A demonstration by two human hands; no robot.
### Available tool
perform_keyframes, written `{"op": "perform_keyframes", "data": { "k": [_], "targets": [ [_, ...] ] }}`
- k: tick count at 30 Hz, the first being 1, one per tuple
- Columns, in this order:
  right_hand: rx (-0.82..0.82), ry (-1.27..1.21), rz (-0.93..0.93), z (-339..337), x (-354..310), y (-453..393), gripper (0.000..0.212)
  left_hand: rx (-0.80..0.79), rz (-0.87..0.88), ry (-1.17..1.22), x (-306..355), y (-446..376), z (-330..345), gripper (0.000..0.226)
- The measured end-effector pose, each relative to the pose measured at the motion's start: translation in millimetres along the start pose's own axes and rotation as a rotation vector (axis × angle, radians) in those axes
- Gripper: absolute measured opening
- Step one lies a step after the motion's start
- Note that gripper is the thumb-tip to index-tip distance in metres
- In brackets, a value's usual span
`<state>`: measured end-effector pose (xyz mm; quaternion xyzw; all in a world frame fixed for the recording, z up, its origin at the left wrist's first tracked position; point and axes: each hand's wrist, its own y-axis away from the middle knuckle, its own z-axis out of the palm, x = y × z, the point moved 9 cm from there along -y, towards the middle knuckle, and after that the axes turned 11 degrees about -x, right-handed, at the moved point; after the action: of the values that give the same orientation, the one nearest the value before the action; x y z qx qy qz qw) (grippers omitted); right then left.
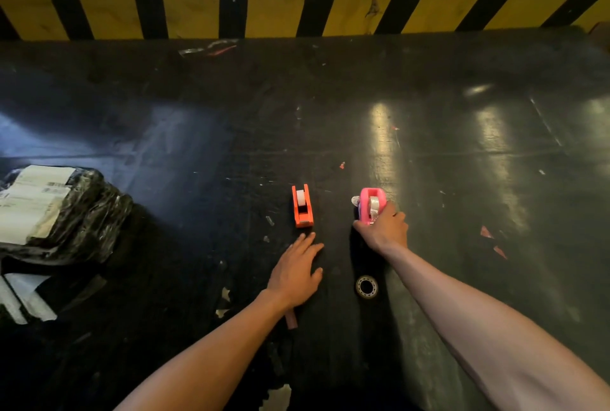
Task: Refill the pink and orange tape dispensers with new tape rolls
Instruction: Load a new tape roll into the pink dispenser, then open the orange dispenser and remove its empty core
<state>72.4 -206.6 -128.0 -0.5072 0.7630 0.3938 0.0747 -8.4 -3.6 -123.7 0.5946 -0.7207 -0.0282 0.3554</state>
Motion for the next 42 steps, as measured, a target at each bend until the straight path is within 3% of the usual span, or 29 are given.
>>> {"op": "perform_keyframes", "data": {
  "k": [2, 3, 5, 7, 11, 16, 24, 30, 34, 42],
  "targets": [
    [0.015, -0.022, 0.048, -3.0, 4.5, 6.4, 0.107, 0.103, -0.007, 0.148, -7.2, 7.4, -16.5, 0.027],
    [0.076, -0.023, 0.043, -8.8, 3.5, 12.5, 0.102, 0.172, -0.038, 0.223, -15.0, 10.8, -26.6, 0.022],
    [0.275, 0.001, -0.108, -23.9, -10.6, 29.7, 0.078, 0.323, -0.131, 0.369, -34.8, 14.7, -45.7, 0.025],
    [0.327, 0.006, -0.332, -25.2, -38.4, 45.1, 0.060, 0.428, -0.221, 0.491, -51.4, 9.6, -60.4, 0.036],
    [-0.067, -0.033, -0.519, 25.2, -91.2, 46.0, 0.060, 0.330, -0.342, 0.833, -59.0, -19.9, -64.7, 0.062],
    [-0.482, -0.292, -0.325, 75.3, -110.5, 48.9, 0.054, 0.153, -0.275, 0.975, -41.3, -37.1, -50.2, 0.042],
    [-0.360, -0.647, -0.234, 71.5, -71.4, 59.3, 0.009, 0.253, -0.306, 1.189, -45.5, -0.8, -30.8, 0.024],
    [-0.598, -0.881, -0.182, 74.9, -48.6, 83.4, 0.026, 0.076, -0.223, 1.400, -27.8, 28.2, -23.1, 0.030],
    [-0.754, -1.122, -0.131, 80.2, -51.3, 97.7, 0.040, 0.069, -0.211, 1.525, -22.0, 42.7, -20.5, 0.031],
    [-0.768, -1.250, -0.081, 89.0, -61.8, 101.5, 0.045, 0.172, -0.223, 1.719, -19.7, 53.4, -19.5, 0.029]
  ]
}}
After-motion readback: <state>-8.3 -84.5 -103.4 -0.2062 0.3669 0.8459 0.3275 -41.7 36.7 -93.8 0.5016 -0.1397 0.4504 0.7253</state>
